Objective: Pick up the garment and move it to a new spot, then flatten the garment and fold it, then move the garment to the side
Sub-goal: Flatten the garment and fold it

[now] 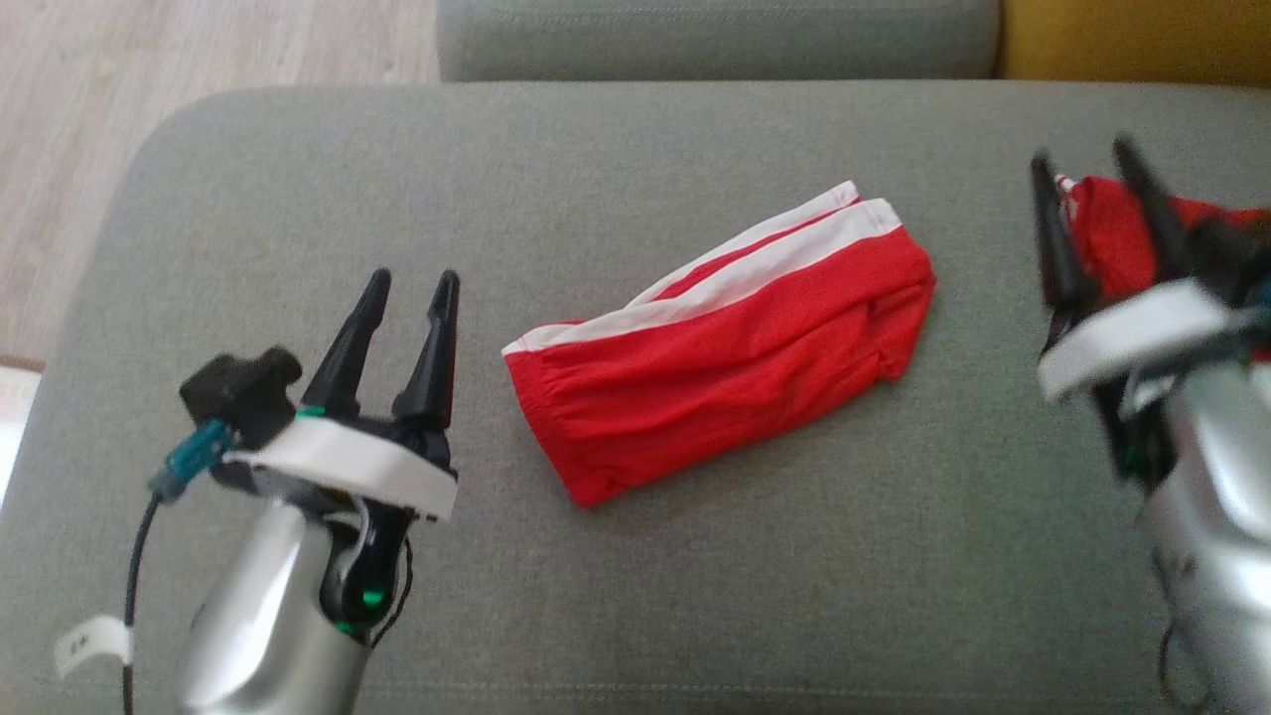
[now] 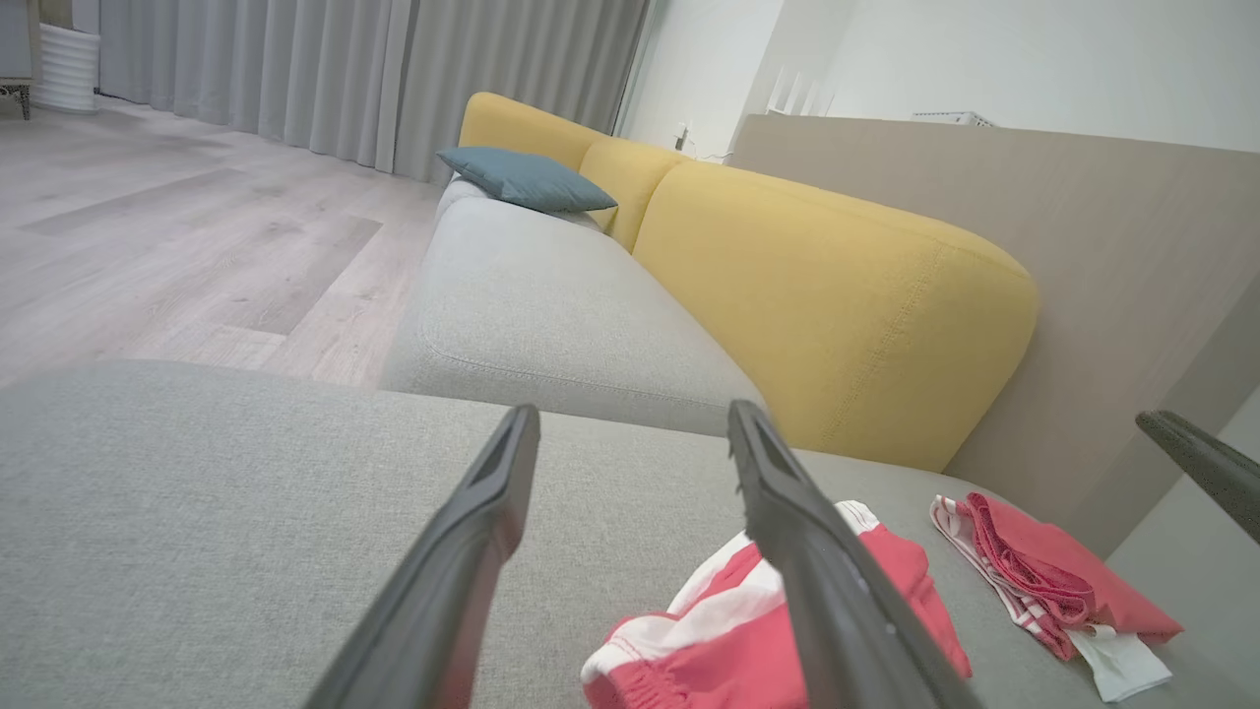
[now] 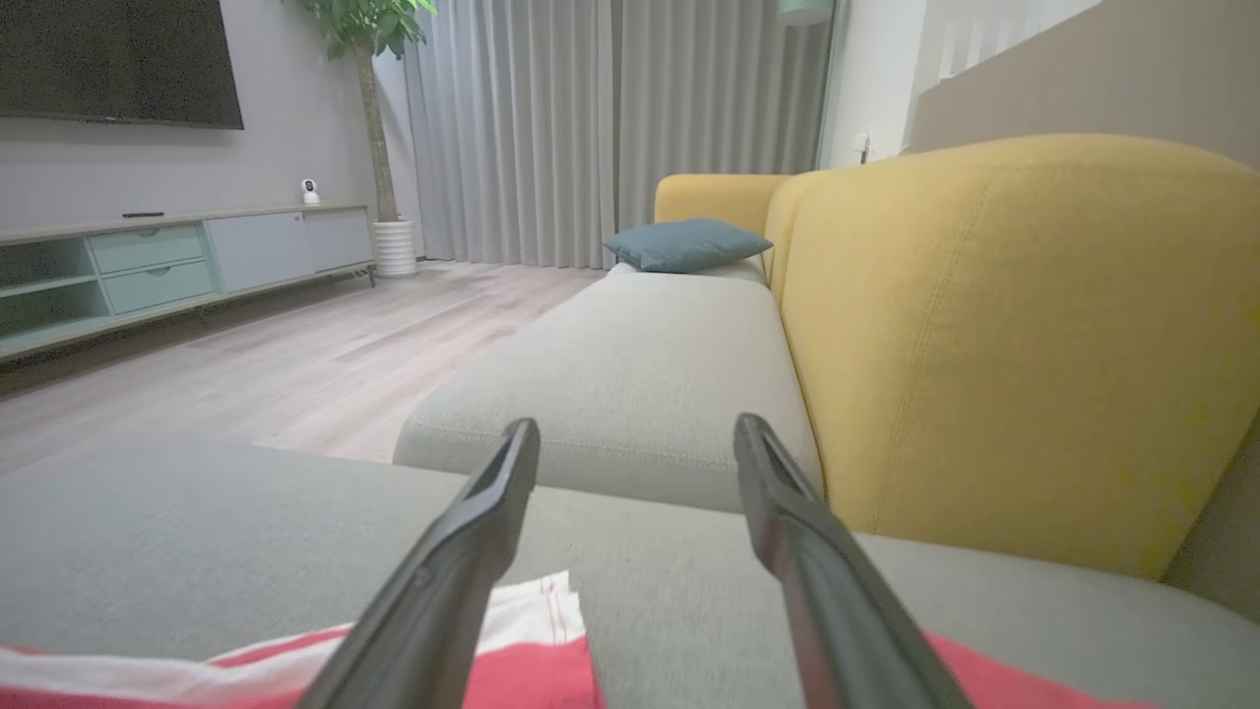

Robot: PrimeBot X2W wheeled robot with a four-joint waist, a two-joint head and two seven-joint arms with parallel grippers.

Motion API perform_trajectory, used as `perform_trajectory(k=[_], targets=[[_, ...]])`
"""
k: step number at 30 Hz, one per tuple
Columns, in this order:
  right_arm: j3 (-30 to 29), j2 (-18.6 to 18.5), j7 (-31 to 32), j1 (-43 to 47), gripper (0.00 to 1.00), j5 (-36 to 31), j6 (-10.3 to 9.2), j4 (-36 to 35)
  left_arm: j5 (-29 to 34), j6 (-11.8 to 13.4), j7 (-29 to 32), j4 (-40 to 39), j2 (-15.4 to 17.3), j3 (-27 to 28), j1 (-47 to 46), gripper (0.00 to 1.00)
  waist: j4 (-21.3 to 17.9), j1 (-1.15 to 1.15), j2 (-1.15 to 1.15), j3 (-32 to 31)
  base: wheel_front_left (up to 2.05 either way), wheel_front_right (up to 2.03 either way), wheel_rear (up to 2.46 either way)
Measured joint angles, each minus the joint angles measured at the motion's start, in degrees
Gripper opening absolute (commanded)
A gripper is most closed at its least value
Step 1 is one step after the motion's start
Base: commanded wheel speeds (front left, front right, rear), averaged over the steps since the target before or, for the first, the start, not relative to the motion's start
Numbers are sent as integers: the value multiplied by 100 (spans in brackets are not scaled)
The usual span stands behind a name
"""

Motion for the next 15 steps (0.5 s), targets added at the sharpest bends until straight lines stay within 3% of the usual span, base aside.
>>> perform_trajectory(k=[6,15], targets=[[-804,678,0,1471,100,-626,0,-794,374,0,0,-179,-211,403,551,100,-105,0,0,-246,0,0,0],[-1368,1458,136,2747,100,-1045,0,-1393,1028,-4,0,-420,-405,761,1452,100,-248,0,0,-501,0,0,0]])
